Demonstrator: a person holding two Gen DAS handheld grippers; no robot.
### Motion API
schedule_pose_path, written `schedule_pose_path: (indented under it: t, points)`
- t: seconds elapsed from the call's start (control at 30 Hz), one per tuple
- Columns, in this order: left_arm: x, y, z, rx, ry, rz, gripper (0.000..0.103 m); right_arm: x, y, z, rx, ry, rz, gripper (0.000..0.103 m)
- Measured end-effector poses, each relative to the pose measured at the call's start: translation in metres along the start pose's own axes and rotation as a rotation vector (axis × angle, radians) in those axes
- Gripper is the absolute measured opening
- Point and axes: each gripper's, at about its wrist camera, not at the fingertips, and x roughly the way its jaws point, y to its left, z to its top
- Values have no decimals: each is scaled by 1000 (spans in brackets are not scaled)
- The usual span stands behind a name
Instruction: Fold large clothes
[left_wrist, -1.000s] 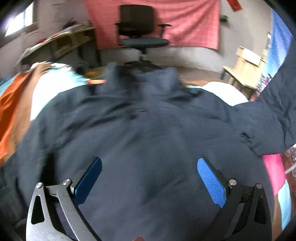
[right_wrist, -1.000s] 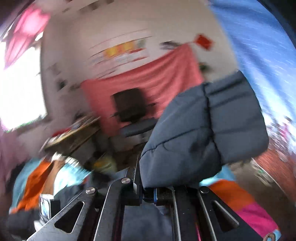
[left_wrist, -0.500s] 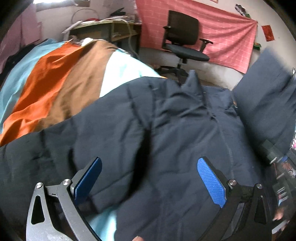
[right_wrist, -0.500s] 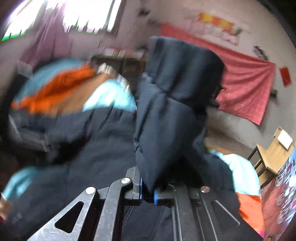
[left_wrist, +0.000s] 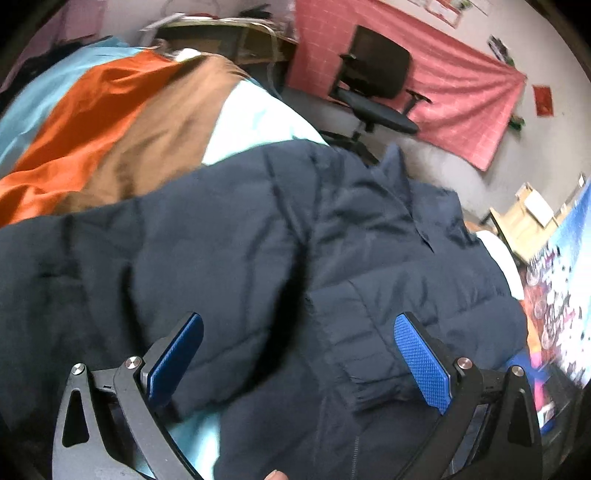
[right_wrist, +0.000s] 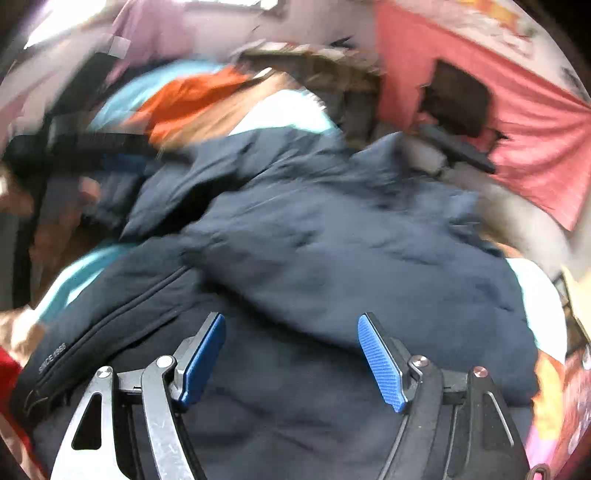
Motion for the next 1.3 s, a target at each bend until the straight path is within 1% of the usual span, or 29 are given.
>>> schedule_pose_path:
  t: [0.03, 0.07, 0.1, 0.13, 0.17, 0.23, 0.27, 0.3, 0.33, 0.37, 0.4, 0.43, 0.47, 0.53, 0.6, 0.77, 0.83, 0.93, 1.0, 1.03, 1.07, 1.1, 1.13, 1.17, 1.2, 1.23, 1.27, 1.3]
  points:
    - [7, -8, -2, 22, 12, 4, 101, -5, -7, -4, 23, -25, -24, 72]
    - [15, -15, -4, 44, 24, 13, 101, -13, -29, -5, 62, -51, -67, 72]
    - [22, -24, -7, 68, 33, 28, 101, -18, -46, -7, 97, -61, -106, 72]
    - [29, -31, -10, 86, 40, 54, 101, -21, -71, -9, 153, -69, -154, 72]
    - [35, -34, -13, 101, 48, 76, 101, -22, -99, -12, 220, -69, -194, 72]
    - [47, -43, -19, 131, 74, 129, 101, -14, -146, -20, 348, -33, -234, 72]
    - [54, -44, -21, 139, 101, 160, 101, -4, -175, -26, 432, -6, -236, 63]
    - [62, -44, -23, 135, 138, 177, 101, 4, -193, -32, 479, 21, -237, 48]
    - [68, -42, -27, 118, 162, 178, 101, 13, -206, -36, 512, 54, -245, 42]
    - [72, -37, -28, 78, 183, 165, 101, 24, -220, -41, 548, 87, -237, 34]
    - [75, -32, -29, 37, 193, 149, 101, 31, -226, -46, 564, 98, -222, 30]
    - [78, -28, -29, 19, 196, 142, 102, 37, -229, -47, 567, 104, -220, 26]
    - [80, -26, -30, 23, 198, 148, 102, 43, -230, -47, 547, 115, -226, 25]
    - [83, -30, -32, 74, 198, 178, 102, 60, -221, -46, 464, 161, -236, 25]
    - [85, -33, -35, 109, 192, 202, 102, 71, -213, -48, 414, 180, -256, 25]
    - [88, -26, -39, 104, 189, 203, 102, 82, -199, -54, 374, 160, -307, 25]
    - [83, -23, -41, 91, 179, 190, 102, 81, -191, -57, 349, 165, -336, 25]
    - [65, -16, -41, 51, 180, 169, 102, 79, -186, -52, 306, 160, -389, 24]
    - [42, -7, -42, 37, 155, 149, 102, 69, -177, -45, 299, 144, -431, 24]
    - [29, -4, -43, 39, 134, 143, 102, 62, -173, -42, 311, 118, -415, 24]
    - [12, -1, -44, 48, 102, 155, 102, 56, -167, -38, 321, 88, -394, 26]
    - [-2, 4, -46, 57, 71, 175, 102, 47, -153, -28, 326, 48, -372, 40]
    - [-20, 10, -49, 65, 37, 200, 102, 44, -144, -21, 326, 27, -354, 52]
    - [-38, 19, -54, 63, 4, 223, 102, 39, -130, -13, 325, -7, -310, 67]
    - [-53, 26, -59, 55, -23, 238, 102, 37, -113, -3, 313, -41, -250, 69]
    - [-73, 40, -67, 34, -55, 262, 102, 36, -101, 4, 301, -54, -218, 69]
    - [-81, 45, -71, 13, -68, 282, 102, 37, -84, 12, 279, -67, -178, 69]
    - [-98, 61, -80, -26, -87, 305, 102, 39, -62, 23, 245, -82, -129, 69]
